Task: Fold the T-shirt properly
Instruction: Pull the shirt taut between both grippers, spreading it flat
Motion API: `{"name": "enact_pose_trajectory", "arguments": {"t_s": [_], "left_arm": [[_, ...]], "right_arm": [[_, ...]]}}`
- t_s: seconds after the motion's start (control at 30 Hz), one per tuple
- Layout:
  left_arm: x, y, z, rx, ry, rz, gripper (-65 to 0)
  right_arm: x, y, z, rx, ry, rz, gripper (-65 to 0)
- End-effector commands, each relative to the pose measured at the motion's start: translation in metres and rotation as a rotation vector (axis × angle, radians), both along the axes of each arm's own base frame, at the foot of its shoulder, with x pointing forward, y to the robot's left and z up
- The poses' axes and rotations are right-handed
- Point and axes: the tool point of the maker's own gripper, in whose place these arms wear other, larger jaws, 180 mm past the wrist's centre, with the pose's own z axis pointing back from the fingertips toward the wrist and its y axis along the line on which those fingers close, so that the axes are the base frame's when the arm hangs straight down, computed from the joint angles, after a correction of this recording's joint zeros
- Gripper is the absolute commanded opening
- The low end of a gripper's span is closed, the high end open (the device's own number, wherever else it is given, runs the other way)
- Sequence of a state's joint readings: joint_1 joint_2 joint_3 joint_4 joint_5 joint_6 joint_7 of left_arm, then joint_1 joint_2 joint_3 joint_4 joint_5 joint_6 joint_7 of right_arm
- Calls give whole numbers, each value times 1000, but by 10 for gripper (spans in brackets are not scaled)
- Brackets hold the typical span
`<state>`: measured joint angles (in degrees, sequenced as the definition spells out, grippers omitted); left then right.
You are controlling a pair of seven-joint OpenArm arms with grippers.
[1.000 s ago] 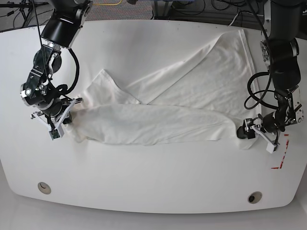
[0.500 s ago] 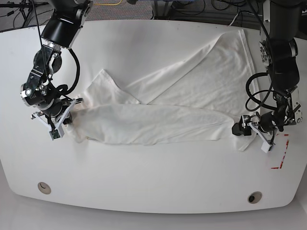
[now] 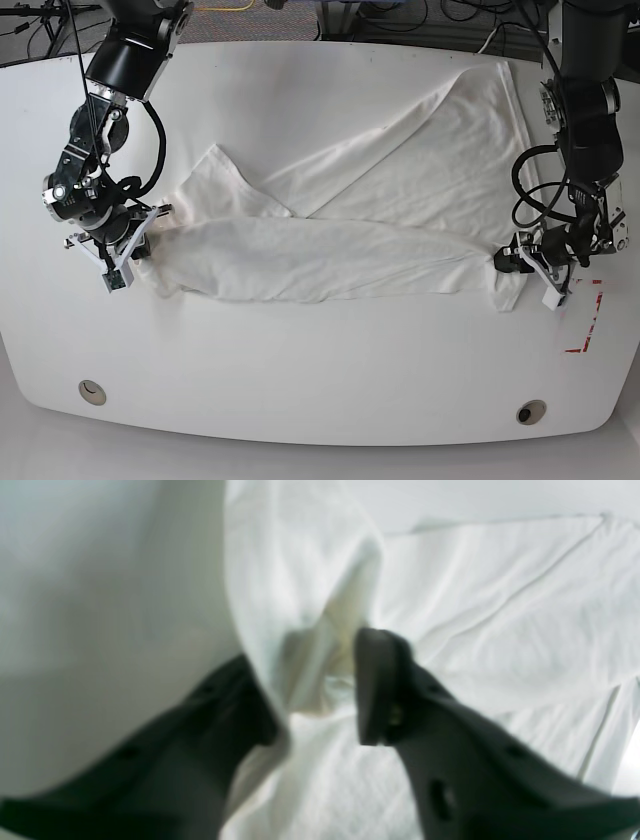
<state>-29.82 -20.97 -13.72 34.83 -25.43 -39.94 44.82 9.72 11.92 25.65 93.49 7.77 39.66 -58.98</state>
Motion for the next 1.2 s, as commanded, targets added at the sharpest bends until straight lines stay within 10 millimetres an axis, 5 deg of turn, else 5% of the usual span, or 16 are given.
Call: {"name": "enact_pose_trajectory", "arguments": {"t_s": [0.0, 0.07, 0.3, 0.73, 1.17], "left_arm": [[3, 5, 5, 24, 1, -11, -594], [3, 5, 5, 26, 4, -13, -650], [15, 7, 27, 61, -71, -28, -650], [-3, 18, 57, 214, -123, -94, -650], [-14, 3, 107, 343, -249, -156, -650]], "right_arm": [[12, -3, 19, -6, -66, 6, -618], [12, -3, 19, -6, -66, 6, -618], [12, -3, 20, -6, -68, 6, -618], [12, -2, 21, -3, -71, 7, -620], [13, 6, 18, 22, -73, 8, -620]]}}
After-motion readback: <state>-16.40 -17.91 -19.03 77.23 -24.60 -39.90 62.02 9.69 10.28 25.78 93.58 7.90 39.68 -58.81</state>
